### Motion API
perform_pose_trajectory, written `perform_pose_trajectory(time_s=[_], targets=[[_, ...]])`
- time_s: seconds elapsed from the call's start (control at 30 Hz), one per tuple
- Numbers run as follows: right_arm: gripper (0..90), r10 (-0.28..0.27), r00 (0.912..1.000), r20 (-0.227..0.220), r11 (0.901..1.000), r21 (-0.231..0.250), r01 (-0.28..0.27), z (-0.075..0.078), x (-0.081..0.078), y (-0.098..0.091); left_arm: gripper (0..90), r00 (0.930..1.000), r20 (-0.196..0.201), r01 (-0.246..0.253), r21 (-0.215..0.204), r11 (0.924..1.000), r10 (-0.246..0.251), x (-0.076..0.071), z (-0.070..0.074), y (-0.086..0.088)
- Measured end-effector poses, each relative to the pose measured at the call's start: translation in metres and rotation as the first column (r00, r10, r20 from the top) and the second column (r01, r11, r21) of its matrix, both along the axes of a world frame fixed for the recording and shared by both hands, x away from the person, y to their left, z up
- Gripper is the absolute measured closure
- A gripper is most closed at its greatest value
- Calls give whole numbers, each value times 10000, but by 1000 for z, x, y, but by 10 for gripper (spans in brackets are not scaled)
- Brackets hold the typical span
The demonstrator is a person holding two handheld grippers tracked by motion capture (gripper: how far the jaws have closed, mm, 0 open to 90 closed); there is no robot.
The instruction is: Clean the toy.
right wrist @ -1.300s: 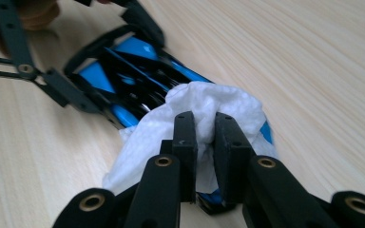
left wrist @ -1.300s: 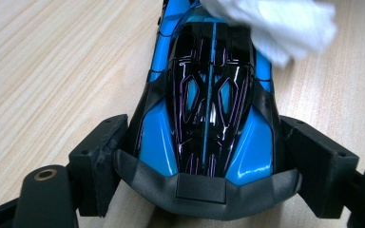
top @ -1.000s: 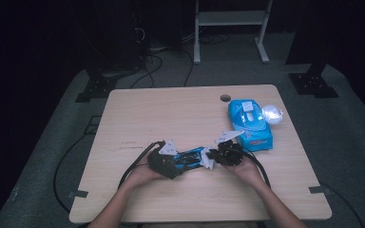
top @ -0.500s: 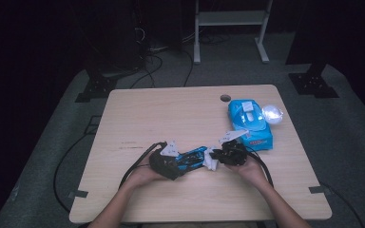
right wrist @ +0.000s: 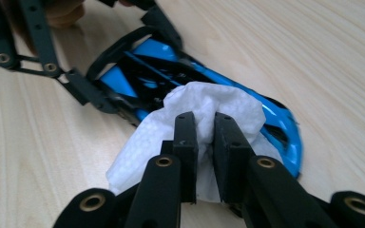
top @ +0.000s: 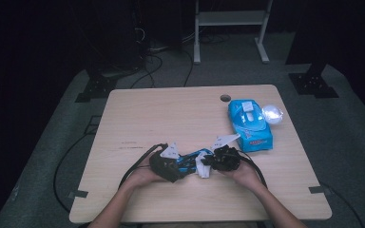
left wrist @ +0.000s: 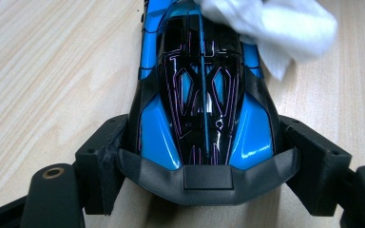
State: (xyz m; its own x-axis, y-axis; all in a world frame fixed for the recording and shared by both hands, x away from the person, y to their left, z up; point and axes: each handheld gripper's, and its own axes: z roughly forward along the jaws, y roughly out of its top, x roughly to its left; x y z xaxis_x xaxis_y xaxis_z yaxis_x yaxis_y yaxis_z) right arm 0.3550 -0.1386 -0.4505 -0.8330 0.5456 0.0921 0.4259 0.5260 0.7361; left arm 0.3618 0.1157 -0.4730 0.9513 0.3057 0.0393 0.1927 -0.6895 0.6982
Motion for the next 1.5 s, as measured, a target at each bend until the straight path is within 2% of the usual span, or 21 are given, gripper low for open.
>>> perform_pose_trajectory(time_s=[0.07, 0.17, 0.23, 0.3, 0.43, 0.5, 0.57, 0.6, 0.67, 0.8, 0.9, 0.97, 1.1, 1.17, 1.2, 1.27, 1.33, 1.4, 1.5], targets=[[798, -325, 9995, 59, 9995, 10, 325, -1, 4, -10, 238, 10000, 0, 8, -11, 10000, -8, 0, 0, 0], [798, -878, 9960, 172, 9956, -304, 883, -5, 9, -24, 237, 10000, -4, 43, -50, 10000, -43, 0, 0, 0], [798, -1023, 9946, -174, 9947, 27, 1023, -8, 12, -30, 238, 10000, 6, 55, -57, 10000, -55, 0, -1, 0], [803, -1037, 9943, -227, 9946, 74, 1039, -8, 12, -29, 238, 10000, 0, 89, -77, 9999, -89, 0, -1, 1], [804, -669, 9973, -310, 9975, 206, 676, -4, 5, -20, 238, 9997, -26, 226, -118, 9997, -226, 0, -1, 2], [803, -214, 9989, -427, 9989, 408, 231, -2, 2, -15, 238, 9995, -19, 306, -100, 9995, -306, -1, -1, 2], [802, 63, 9995, -293, 9997, 257, -56, -2, -2, -8, 238, 9995, -15, 314, -128, 9994, -314, -1, -1, 2], [802, 93, 9999, -136, 9999, 127, -91, -1, -3, -7, 238, 9995, -36, 329, -133, 9994, -329, -1, -1, 2], [802, 48, 9999, -152, 9999, 96, -47, -1, -1, -9, 238, 9994, -30, 345, -133, 9993, -346, -1, -1, 2], [803, -652, 9977, -157, 9978, -151, 650, -4, 7, -22, 237, 9994, -39, 358, -125, 9993, -358, -2, -1, 2], [804, -814, 9964, -221, 9967, -68, 812, -5, 7, -22, 237, 9994, -39, 347, -133, 9993, -348, -2, -1, 2], [804, -713, 9974, -94, 9974, -80, 712, -4, 5, -16, 237, 9994, -56, 353, -155, 9993, -354, -1, -1, 2], [803, -87, 9998, -191, 9991, 419, 95, -3, 1, -2, 236, 9993, -46, 360, -104, 9993, -360, -2, -1, 2], [802, 41, 9999, 96, 9997, 240, -44, -2, -1, 1, 236, 9993, -26, 375, -121, 9992, -376, -2, -2, 2], [800, 64, 9999, 94, 9997, 229, -66, -2, -1, 1, 236, 9993, -19, 377, -130, 9992, -377, -2, -2, 2], [797, -69, 10000, 54, 9999, 145, 69, -3, 2, -4, 236, 9993, -12, 369, -61, 9993, -369, -2, -1, 1], [798, -464, 9989, 40, 9989, 13, 464, -5, 7, -14, 236, 9992, 4, 399, 10, 9992, -399, -2, -1, 0], [799, -893, 9957, -254, 9959, 119, 896, -7, 13, -24, 236, 9990, 1, 437, 16, 9990, -437, -1, -1, 0], [803, -1180, 9925, -325, 9929, 103, 1183, -8, 15, -28, 236, 9991, -3, 427, -36, 9991, -427, -1, -1, -1]])
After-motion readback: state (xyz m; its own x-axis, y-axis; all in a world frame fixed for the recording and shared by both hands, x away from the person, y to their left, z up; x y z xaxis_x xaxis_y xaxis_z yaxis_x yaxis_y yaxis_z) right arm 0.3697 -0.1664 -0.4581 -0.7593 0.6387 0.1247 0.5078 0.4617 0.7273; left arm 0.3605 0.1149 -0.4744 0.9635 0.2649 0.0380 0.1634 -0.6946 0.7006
